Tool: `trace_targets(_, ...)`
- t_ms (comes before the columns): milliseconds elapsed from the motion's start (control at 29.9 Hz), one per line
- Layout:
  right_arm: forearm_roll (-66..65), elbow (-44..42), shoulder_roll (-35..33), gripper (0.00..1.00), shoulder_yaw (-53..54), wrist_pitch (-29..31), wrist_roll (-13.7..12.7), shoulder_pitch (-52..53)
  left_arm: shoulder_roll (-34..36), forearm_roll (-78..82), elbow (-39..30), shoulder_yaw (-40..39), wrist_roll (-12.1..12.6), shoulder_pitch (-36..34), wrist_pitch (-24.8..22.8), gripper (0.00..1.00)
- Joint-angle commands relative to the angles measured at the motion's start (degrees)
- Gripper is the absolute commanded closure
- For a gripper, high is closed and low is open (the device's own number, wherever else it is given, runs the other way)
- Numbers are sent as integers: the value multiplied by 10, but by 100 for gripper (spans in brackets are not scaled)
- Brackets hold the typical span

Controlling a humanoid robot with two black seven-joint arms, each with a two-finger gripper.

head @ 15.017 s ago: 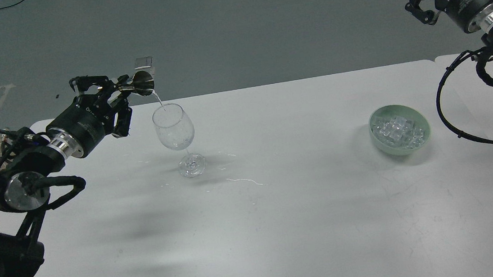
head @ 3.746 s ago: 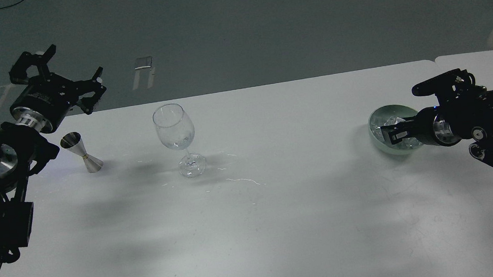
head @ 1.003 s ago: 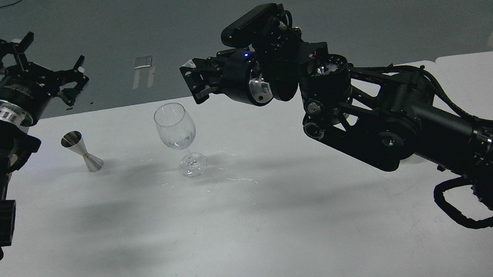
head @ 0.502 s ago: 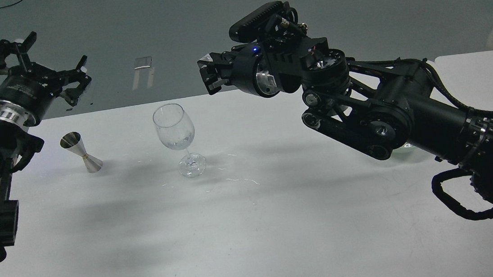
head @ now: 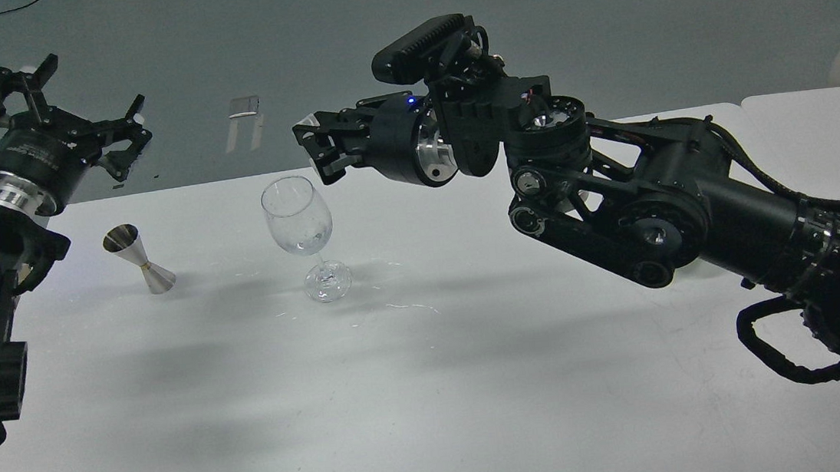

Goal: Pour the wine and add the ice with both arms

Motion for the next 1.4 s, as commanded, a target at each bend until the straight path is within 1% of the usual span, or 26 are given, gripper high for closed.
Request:
trace_targets(0, 2, 0, 0, 94, -2, 0, 6, -1, 3, 0, 0, 0, 0, 0, -1, 2)
trace_targets(368, 3, 0, 0, 94, -3, 0, 12, -1, 4, 0, 0, -5, 0, 0, 0, 2)
trace_targets(669, 7, -1, 0, 93, -19, -1, 12, -1, 7, 0, 0, -5, 0, 0, -1, 2)
trace_targets(1037, 11, -3, 0, 93, -24, -16, 11, -1, 21, 0, -1, -6, 1, 0, -9, 2)
trace_targets(1371, 11, 3, 0, 91, -30, -20, 11, -8, 24, 0, -1, -6, 1, -1, -9, 2)
